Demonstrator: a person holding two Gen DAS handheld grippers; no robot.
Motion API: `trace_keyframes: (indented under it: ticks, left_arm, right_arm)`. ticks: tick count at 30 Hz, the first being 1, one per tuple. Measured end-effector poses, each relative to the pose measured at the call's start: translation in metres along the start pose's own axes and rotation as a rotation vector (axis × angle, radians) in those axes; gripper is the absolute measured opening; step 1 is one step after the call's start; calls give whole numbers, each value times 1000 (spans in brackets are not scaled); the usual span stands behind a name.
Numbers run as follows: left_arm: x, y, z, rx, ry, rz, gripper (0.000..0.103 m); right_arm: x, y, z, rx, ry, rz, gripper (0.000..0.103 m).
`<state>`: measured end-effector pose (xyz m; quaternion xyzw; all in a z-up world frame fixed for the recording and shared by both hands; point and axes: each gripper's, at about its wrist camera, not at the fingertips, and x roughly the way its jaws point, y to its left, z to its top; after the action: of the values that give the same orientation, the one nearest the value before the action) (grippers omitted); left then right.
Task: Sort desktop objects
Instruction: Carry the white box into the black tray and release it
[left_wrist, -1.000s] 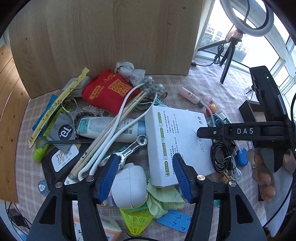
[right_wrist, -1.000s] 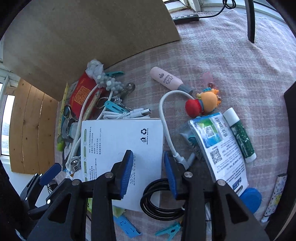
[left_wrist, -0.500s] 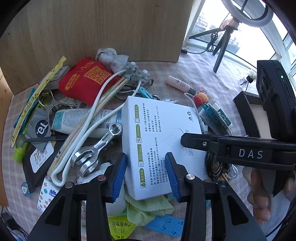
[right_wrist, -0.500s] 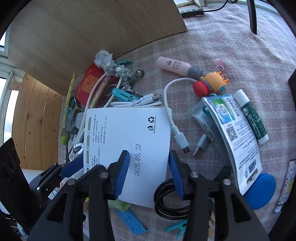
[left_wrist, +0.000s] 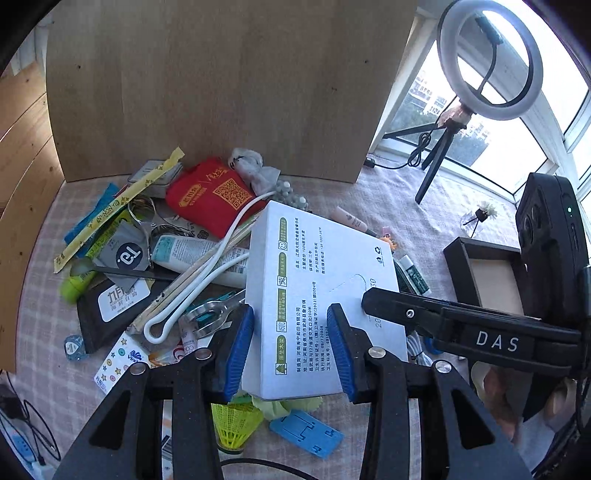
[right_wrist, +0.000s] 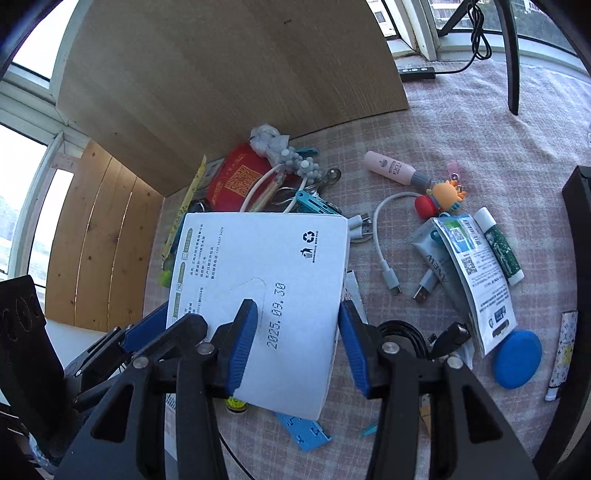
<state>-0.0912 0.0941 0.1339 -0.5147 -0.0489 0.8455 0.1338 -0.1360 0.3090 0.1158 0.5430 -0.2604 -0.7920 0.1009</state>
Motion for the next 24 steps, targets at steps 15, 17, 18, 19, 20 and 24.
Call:
trace_keyframes:
  ticks: [15, 17, 18, 19, 20, 24]
  left_arm:
    - [-4, -144, -37, 136, -11, -138, 38]
    - [6, -175, -45, 163, 6, -174, 38]
    - [11, -190, -49, 174, 17, -195, 38]
    - [18, -205, -52, 186, 29, -215, 38]
    - [23, -220, -57, 198, 38, -232, 38]
    - [42, -284, -70, 257, 71, -287, 39]
  right_arm:
    - [-115, -97, -41, 71, -126, -98, 46]
    - [-134, -122, -50, 98, -143, -126, 46]
    - [-144, -136, -54, 114, -151, -141, 46]
    - [-153, -149, -59, 128, -160, -158, 46]
    - [-161, -163, -64, 144, -167, -174, 46]
    - [-193, -216, -83, 210, -193, -239, 46]
